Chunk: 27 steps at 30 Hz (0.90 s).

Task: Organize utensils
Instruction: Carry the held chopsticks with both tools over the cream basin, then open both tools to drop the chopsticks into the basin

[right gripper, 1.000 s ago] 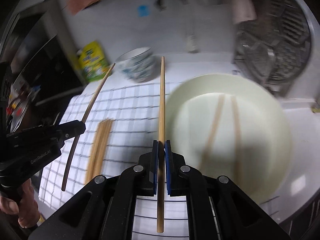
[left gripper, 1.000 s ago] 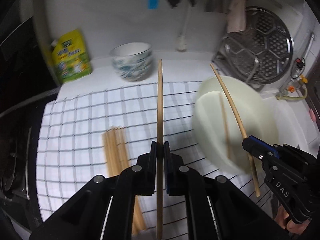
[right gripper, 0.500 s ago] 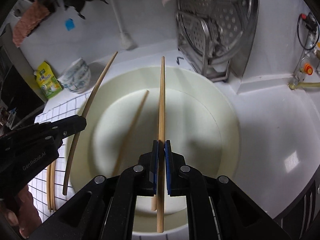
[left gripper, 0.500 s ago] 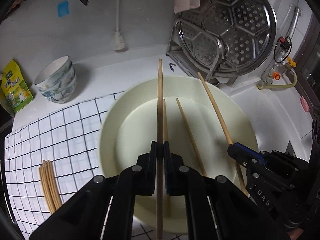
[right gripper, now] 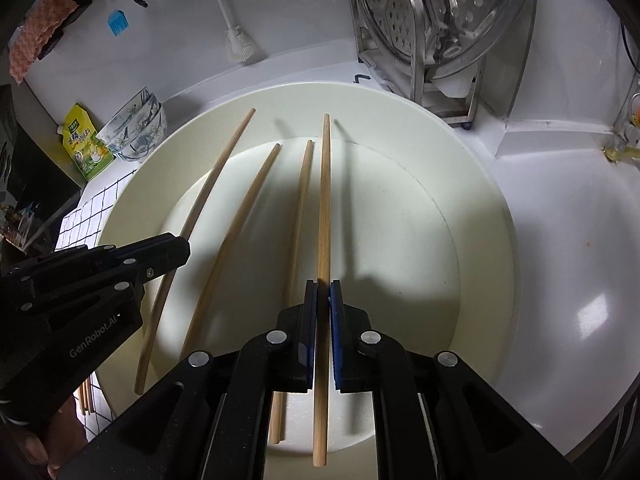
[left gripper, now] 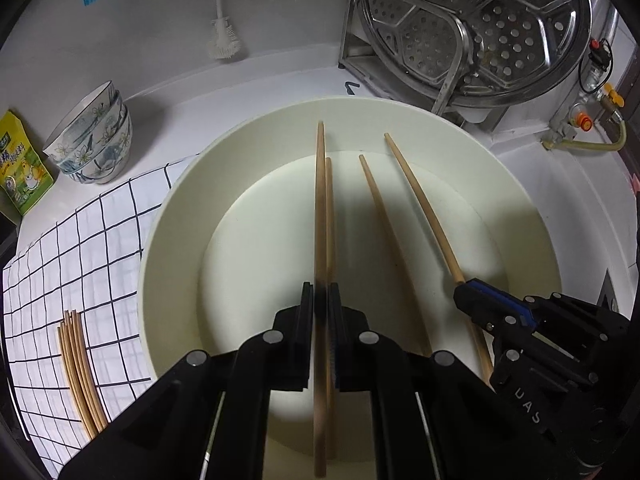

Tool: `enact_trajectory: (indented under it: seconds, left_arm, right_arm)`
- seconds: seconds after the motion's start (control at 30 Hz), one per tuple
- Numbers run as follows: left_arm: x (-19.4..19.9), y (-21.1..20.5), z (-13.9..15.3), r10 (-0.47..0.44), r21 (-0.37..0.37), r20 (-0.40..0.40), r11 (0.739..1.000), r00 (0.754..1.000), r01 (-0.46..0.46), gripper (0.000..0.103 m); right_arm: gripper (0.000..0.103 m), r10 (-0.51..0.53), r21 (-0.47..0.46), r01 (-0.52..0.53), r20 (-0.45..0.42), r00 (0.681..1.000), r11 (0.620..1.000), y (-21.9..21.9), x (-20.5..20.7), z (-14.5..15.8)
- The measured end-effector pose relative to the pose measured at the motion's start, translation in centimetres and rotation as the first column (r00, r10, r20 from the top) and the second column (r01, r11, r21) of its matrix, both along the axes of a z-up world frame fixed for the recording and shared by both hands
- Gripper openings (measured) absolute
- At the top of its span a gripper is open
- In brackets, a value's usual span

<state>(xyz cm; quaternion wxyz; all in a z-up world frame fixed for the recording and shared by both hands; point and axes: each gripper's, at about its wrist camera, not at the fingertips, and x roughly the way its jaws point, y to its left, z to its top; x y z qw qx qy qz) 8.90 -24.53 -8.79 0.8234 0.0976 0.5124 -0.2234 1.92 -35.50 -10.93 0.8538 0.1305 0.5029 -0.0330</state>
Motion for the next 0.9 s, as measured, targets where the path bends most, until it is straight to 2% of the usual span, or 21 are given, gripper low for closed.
enact_trajectory:
  seconds: [0.03,0.07,0.1,0.13,0.53,0.9]
  left_arm:
    - [0.1,0.1,0.0,0.005,0.005,0.0,1.0,1.0,-0.005,0.022]
    - [0.1,0.2,0.1,0.014,0.01,0.005,1.0,1.0,-0.014,0.04]
    - [0.2,0.5,0.3,0.029,0.012,0.016,1.0,0.999,-0.029,0.058]
    - [0.1,0.8,0.6,0.042,0.004,0.03,0.999,0.999,-0.042,0.063]
    - [-1.5,4.2,3.8,0.08,-0.002,0.069,0.997,0.994,-0.08,0.064]
    - [-4.0,9.1,8.1,0.119,-0.042,0.148,0.993,0.982,-0.114,0.067]
  right_arm:
    - [0.011,-0.001,0.003,0.001,0.002,1.0,1.0,-0.1,-0.1,0.0]
    - [0.017,-0.005,0.005,0.005,0.008,1.0,1.0,-0.1,-0.2,0.2]
    - [0.018,-0.007,0.004,0.007,0.015,1.0,1.0,-0.2,-0.3,0.3]
    - [0.018,-0.009,0.002,0.009,0.021,1.0,1.0,-0.3,-0.4,0.5]
    - [0.026,-0.01,-0.008,0.011,0.062,0.998,1.0,1.0,-2.3,3.2]
    - [0.031,0.017,-0.045,-0.012,0.113,0.993,0.999,4.9,-4.2,6.8]
